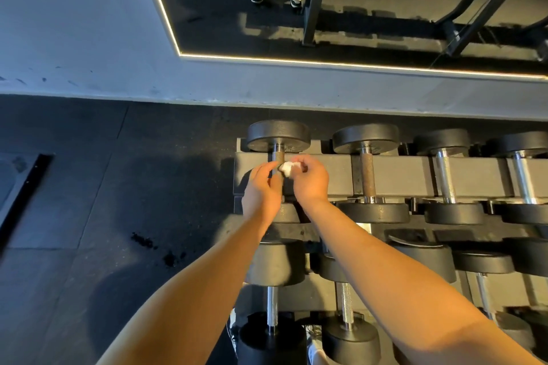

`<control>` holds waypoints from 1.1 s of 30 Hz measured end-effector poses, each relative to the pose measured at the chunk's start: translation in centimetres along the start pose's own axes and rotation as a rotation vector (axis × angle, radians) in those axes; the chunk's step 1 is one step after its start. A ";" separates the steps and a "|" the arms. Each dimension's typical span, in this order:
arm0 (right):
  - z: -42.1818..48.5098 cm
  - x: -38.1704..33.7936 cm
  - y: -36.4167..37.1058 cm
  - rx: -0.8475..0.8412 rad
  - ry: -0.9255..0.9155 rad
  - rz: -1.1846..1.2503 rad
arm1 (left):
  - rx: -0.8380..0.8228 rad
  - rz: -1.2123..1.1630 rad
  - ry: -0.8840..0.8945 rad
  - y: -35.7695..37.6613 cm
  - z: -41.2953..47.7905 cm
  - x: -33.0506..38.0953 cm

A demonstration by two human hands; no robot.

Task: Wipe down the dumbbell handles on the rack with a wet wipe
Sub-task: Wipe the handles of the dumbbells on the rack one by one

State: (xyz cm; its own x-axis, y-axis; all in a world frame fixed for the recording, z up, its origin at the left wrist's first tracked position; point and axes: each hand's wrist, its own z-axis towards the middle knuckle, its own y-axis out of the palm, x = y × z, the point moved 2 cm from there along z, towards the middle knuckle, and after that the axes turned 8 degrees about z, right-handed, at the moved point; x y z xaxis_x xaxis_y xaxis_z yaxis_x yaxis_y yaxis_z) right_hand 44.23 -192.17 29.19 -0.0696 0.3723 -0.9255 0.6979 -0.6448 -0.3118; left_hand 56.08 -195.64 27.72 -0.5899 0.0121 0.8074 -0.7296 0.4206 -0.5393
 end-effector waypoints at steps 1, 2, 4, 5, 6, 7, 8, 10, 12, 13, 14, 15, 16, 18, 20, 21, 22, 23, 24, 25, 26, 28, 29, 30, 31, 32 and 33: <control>0.7 -0.1 0.2 0.028 -0.052 -0.012 | 0.035 0.050 -0.004 0.1 -0.3 0.3; 1.3 -0.3 0.4 0.033 -0.086 -0.035 | 0.044 0.095 -0.018 0.1 -0.5 0.5; 1.9 -0.5 1.3 -0.001 -0.120 -0.092 | 0.019 0.159 -0.092 0.0 -0.5 0.6; 2.1 -0.4 1.8 -0.027 -0.126 -0.100 | 0.012 0.176 -0.135 -0.1 -0.3 0.5; 2.3 -0.4 2.3 -0.058 -0.118 -0.092 | 0.007 0.184 -0.163 -0.2 -0.2 0.4; 2.4 -0.4 2.8 -0.090 -0.105 -0.085 | 0.005 0.180 -0.171 -0.3 -0.2 0.4; 2.6 -0.1 3.1 -0.112 -0.106 -0.071 | 0.005 0.168 -0.170 -0.4 -0.2 0.5; 2.6 0.3 3.4 -0.157 -0.132 -0.057 | 0.009 0.129 -0.169 -0.3 -0.3 0.4; 2.4 0.3 3.3 -0.147 -0.226 -0.191 | 0.015 0.095 -0.167 -0.3 -0.3 0.3; 2.5 0.7 3.3 -0.161 -0.241 -0.217 | 0.019 0.091 -0.161 -0.2 -0.2 0.1; 2.5 1.0 3.3 -0.188 -0.246 -0.203 | 0.024 0.093 -0.153 -0.2 -0.1 0.0; 2.6 1.4 3.3 -0.208 -0.231 -0.174 | 0.025 0.100 -0.142 -0.1 -0.1 -0.1; 2.3 1.2 3.1 -0.210 -0.208 -0.164 | 0.024 0.109 -0.130 -0.1 -0.1 -0.2; 1.6 0.9 2.6 -0.196 -0.146 -0.158 | 0.024 0.113 -0.117 0.0 -0.1 -0.3; 1.2 1.7 2.4 -0.234 -0.094 -0.159 | 0.030 0.105 -0.114 0.0 -0.2 -0.3; 1.3 2.3 2.4 -0.250 -0.093 -0.189 | 0.033 0.107 -0.113 -0.1 -0.3 -0.2; 1.3 2.1 2.3 -0.253 -0.121 -0.207 | 0.033 0.111 -0.110 -0.2 -0.3 -0.2; 1.5 1.7 2.2 -0.228 -0.150 -0.202 | 0.030 0.110 -0.103 -0.2 -0.2 -0.2; 1.7 1.1 2.1 -0.201 -0.164 -0.150 | 0.028 0.100 -0.094 -0.2 -0.1 -0.3; 2.1 0.6 2.1 -0.178 -0.179 -0.127 | 0.024 0.088 -0.084 -0.1 -0.1 -0.4; 2.4 0.2 2.1 -0.153 -0.187 -0.123 | 0.026 0.080 -0.076 -0.1 0.0 -0.5; 2.8 0.2 2.2 -0.161 -0.152 -0.120 | 0.033 0.075 -0.074 0.0 0.2 -1.0; 2.7 0.4 2.0 -0.170 -0.131 -0.134 | 0.035 0.076 -0.081 0.1 0.2 -1.2; 2.4 0.7 1.8 -0.193 -0.116 -0.142 | 0.033 0.076 -0.083 0.1 0.3 -1.4; 2.0 1.2 1.4 -0.223 -0.113 -0.194 | 0.034 0.083 -0.085 0.0 0.2 -1.4; 1.5 1.6 0.8 -0.251 -0.080 -0.215 | 0.035 0.087 -0.084 0.0 0.2 -1.3; 0.9 2.2 0.3 -0.276 -0.034 -0.215 | 0.037 0.097 -0.083 -0.1 0.1 -1.3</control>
State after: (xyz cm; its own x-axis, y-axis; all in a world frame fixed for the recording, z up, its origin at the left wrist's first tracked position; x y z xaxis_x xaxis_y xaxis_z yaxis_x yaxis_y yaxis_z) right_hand 43.65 -192.19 26.87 -0.2560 0.4547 -0.8530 0.8309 -0.3474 -0.4346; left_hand 56.81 -195.81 26.70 -0.6836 -0.0243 0.7294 -0.6792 0.3869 -0.6237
